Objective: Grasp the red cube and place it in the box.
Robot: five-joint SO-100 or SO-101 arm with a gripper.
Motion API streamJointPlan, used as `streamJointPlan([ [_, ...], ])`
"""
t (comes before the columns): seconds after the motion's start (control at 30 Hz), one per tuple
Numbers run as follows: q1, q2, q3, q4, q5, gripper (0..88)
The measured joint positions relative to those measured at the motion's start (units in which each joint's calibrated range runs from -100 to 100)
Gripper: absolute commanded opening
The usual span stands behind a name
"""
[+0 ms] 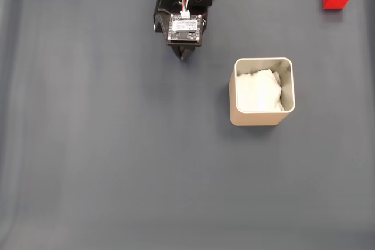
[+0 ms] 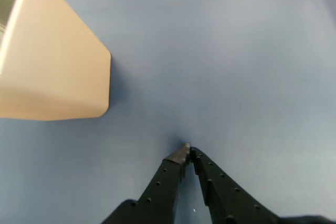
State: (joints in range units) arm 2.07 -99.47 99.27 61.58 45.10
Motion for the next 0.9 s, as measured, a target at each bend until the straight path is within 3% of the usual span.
streamJointPlan([
  [0.4,0.0,1.4,-2.5,-13.2,-1.1,0.2],
  [0.9,-3.3,20.2,-27.3,-9.4,-2.7,0.2],
])
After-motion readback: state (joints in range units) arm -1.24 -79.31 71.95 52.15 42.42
